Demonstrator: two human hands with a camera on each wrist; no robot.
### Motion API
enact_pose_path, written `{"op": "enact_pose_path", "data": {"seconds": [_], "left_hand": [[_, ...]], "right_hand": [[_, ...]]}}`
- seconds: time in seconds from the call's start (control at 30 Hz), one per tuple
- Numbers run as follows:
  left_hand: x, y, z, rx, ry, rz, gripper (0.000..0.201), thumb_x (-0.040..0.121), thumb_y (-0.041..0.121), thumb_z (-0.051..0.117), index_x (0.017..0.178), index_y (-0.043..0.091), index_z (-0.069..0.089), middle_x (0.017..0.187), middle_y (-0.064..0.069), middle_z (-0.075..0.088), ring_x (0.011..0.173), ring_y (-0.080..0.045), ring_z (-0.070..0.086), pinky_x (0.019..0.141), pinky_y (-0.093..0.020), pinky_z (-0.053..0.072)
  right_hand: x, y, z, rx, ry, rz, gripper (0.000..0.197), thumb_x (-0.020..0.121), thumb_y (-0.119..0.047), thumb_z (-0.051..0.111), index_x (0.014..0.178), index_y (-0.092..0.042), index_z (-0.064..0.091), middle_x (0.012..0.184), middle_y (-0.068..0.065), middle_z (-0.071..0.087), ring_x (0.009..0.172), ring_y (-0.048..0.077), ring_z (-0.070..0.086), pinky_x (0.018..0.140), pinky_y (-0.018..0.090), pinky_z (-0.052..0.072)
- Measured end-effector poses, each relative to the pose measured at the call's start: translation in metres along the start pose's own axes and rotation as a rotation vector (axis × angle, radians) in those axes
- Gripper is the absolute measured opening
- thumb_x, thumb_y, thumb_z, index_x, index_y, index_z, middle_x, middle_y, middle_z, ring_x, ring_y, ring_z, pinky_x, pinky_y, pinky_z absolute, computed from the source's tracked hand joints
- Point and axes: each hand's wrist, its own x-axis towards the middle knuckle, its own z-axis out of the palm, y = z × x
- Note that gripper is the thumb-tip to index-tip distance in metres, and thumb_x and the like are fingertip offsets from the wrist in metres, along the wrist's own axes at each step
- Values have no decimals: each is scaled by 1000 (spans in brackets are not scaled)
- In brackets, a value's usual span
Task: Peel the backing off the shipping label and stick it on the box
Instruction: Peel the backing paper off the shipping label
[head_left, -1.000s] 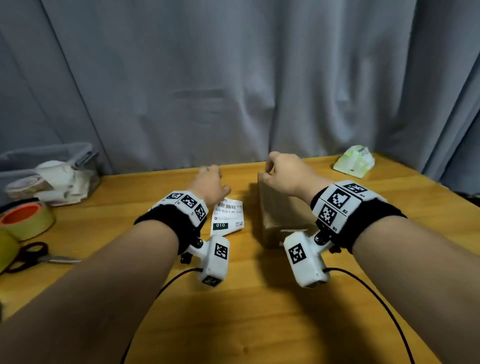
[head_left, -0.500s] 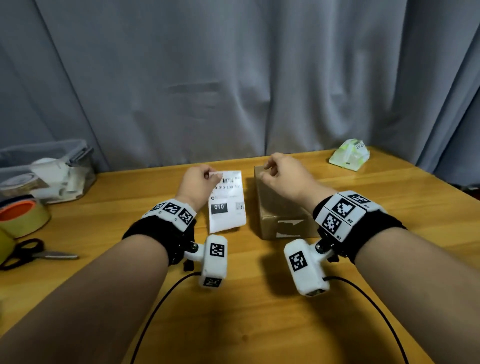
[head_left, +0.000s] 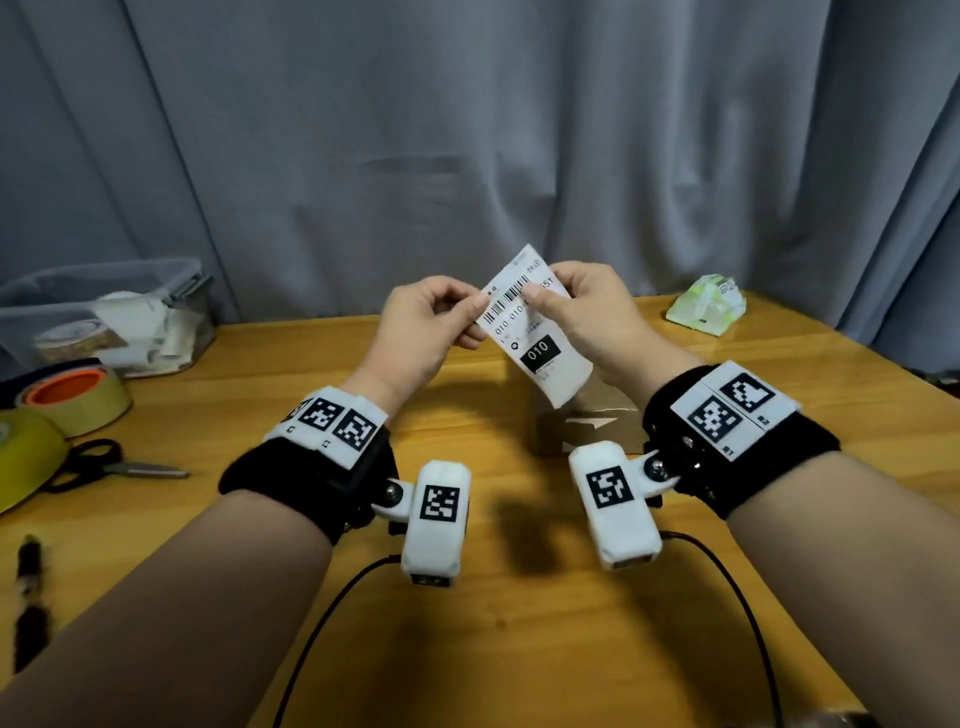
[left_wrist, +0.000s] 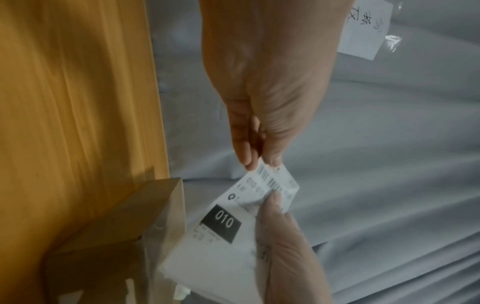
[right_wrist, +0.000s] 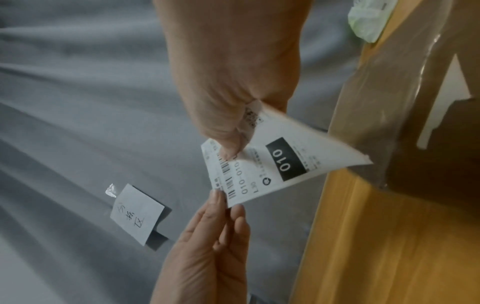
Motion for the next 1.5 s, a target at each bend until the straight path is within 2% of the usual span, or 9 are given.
{"op": "enact_pose_path", "data": {"seconds": [0.17, 0.27, 0.43, 0.67, 0.9, 1.07, 1.23, 1.4, 1.5], "left_hand": [[-2, 1, -2, 58, -98, -93, 18, 88, 12, 62, 71, 13, 58, 53, 2, 60, 39, -1, 54, 41, -12, 45], [-3, 5, 1, 52, -125, -89, 20, 88, 15, 63, 69, 15, 59, 52, 3, 58, 41, 0, 51, 43, -11, 43], [1, 9, 18, -125, -17, -109, 19, 90, 10, 59, 72, 12, 62, 58, 1, 59, 48, -1, 52, 52, -12, 47], [5, 11, 40, -216, -42, -100, 22, 93, 3, 51, 77, 13, 63, 64, 3, 60, 54, 1, 55, 59, -10, 48], [-3, 9, 36, -234, 8, 9, 10, 90, 7, 58, 88, 8, 68, 78, 0, 66, 72, -2, 62, 75, -15, 49], [-6, 8, 31, -291, 19, 12, 11, 91, 2, 55, 93, 6, 65, 79, -2, 66, 70, 2, 63, 69, -10, 49], [-8, 7, 26, -297, 25, 9, 15, 91, 2, 55, 83, 12, 64, 77, -3, 63, 67, 2, 62, 67, -10, 49], [-10, 7, 23, -301, 5, 19, 15, 92, 4, 54, 83, 12, 63, 78, -2, 62, 68, 4, 61, 66, -7, 47], [-10, 8, 23, -300, 16, 12, 16, 92, 5, 53, 82, 13, 61, 78, -1, 60, 66, 6, 60, 63, -6, 45]], "right_hand": [[-3, 3, -8, -171, 21, -55, 18, 94, -18, 53, 89, -8, 66, 73, -4, 64, 61, 2, 56, 52, 11, 44], [-2, 6, -14, -223, 64, -56, 18, 90, -22, 59, 90, -5, 65, 80, 2, 65, 63, 7, 56, 60, 24, 45], [-7, 7, -21, -734, 308, -333, 30, 80, -27, 67, 105, -14, 57, 110, 6, 58, 102, 24, 53, 90, 34, 38], [-10, 9, -8, -188, 94, -321, 20, 87, -17, 63, 104, -7, 69, 94, 2, 70, 88, 13, 66, 85, 24, 53], [-11, 14, -6, 132, 31, -255, 26, 89, -2, 59, 113, 0, 65, 101, 9, 69, 96, 18, 68, 90, 35, 56], [-10, 14, -1, 184, 26, -265, 26, 89, 2, 57, 113, -1, 64, 96, 6, 70, 86, 5, 69, 85, 27, 57], [-10, 14, 7, 225, 7, -272, 27, 87, 6, 56, 109, -8, 65, 75, -19, 73, 80, -2, 69, 77, 18, 56], [-13, 13, 11, 228, 18, -283, 24, 89, 5, 55, 110, 1, 65, 87, -5, 70, 80, -1, 69, 75, 18, 56], [-12, 13, 12, 215, 20, -292, 22, 88, 2, 57, 106, -6, 67, 89, -4, 71, 86, 6, 69, 84, 29, 57]]}}
